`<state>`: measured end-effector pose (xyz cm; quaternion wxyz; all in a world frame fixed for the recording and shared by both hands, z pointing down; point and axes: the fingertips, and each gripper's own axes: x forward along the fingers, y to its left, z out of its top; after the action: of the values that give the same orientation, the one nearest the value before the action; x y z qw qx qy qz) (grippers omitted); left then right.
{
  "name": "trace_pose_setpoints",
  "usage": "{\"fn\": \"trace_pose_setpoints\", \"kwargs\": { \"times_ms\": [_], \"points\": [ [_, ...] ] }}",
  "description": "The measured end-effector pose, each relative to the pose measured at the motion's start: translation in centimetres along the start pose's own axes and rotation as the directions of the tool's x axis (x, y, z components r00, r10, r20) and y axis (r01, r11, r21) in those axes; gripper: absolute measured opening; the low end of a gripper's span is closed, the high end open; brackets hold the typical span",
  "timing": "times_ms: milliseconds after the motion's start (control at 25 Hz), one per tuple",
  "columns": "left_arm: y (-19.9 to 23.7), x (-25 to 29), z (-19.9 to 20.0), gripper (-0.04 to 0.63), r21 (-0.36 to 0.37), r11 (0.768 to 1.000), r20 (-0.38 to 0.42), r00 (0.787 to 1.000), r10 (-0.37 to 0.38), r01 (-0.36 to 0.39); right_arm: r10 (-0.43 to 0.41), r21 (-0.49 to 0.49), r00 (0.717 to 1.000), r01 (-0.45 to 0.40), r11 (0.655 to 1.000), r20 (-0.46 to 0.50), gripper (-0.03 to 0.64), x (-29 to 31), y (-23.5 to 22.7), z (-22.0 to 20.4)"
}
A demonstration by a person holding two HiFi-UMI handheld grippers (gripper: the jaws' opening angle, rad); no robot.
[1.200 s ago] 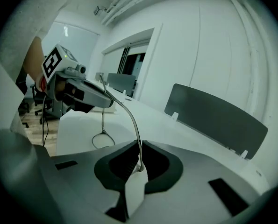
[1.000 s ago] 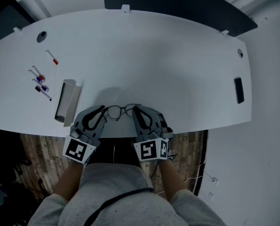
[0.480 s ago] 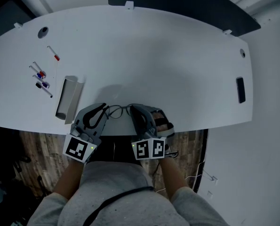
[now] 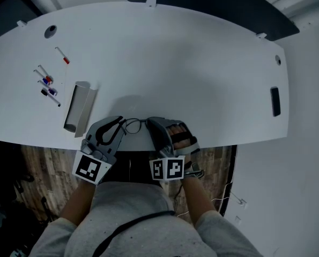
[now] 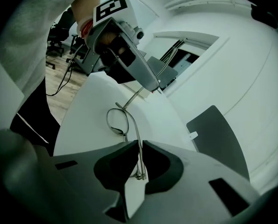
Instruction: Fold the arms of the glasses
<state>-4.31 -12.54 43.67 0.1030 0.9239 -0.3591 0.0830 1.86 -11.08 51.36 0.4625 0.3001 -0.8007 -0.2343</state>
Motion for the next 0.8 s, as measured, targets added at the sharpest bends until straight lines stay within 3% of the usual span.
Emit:
{"fn": "trace_pose_setpoints", "kwargs": {
  "times_ms": [320,520,680,800],
  "points": [
    [0.0,-0.3,-0.2,0.04,0.002,1.0,-0.001,1.0,0.003,-0.003,-0.012,-0.075,1.0,0.011,0.997,-0.014,0.037,0.2,0.4,0.0],
    [-0.1,-0.4,-0.4,0.038,0.009,1.0,-0.007,1.0,-0.001,0.001,0.0,0.139,1.0,-0.003,0.99,0.025,0.037,-0.1,-0.1,0.4],
    [-0.4,-0.5,-0.5,0.038,0.014,1.0,-0.014,1.0,-0.005,0.005,-0.009,0.318,0.997,-0.016,0.948,0.076,0.037,-1.5,-1.0,0.5],
    [-0.5,-0.6,-0.5,0.038,0.016,1.0,-0.015,1.0,-0.009,0.009,0.008,0.381,0.998,-0.034,0.924,0.07,0.037,-2.5,-0.8,-0.2]
  ]
}}
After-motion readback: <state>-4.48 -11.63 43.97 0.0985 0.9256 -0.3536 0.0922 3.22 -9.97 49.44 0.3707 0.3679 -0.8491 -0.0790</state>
